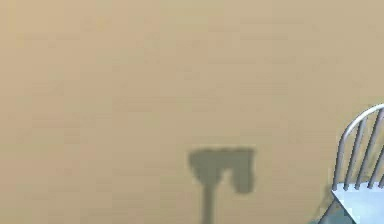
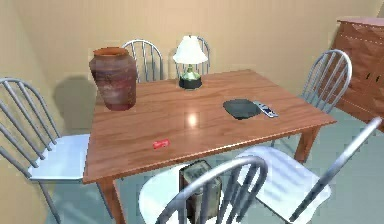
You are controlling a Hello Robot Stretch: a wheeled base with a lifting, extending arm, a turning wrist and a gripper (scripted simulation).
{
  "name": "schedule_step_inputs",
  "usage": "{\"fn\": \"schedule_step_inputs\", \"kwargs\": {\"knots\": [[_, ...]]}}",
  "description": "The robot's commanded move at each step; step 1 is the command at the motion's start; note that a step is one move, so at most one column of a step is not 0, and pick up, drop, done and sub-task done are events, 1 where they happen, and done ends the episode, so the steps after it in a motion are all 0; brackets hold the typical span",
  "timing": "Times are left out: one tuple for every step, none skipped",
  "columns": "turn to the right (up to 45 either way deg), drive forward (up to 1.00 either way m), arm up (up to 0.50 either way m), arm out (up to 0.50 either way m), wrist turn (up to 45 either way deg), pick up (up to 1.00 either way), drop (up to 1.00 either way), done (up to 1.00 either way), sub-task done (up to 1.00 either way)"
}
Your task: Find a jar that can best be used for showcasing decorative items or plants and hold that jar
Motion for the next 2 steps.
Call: {"fn": "schedule_step_inputs", "kwargs": {"knots": [[-9.0, 0.0, 0.0, 0.0, 0.0, 0.0, 0.0, 0.0, 0.0], [-3.0, 0.0, 0.0, 0.0, 0.0, 0.0, 0.0, 0.0, 0.0]]}}
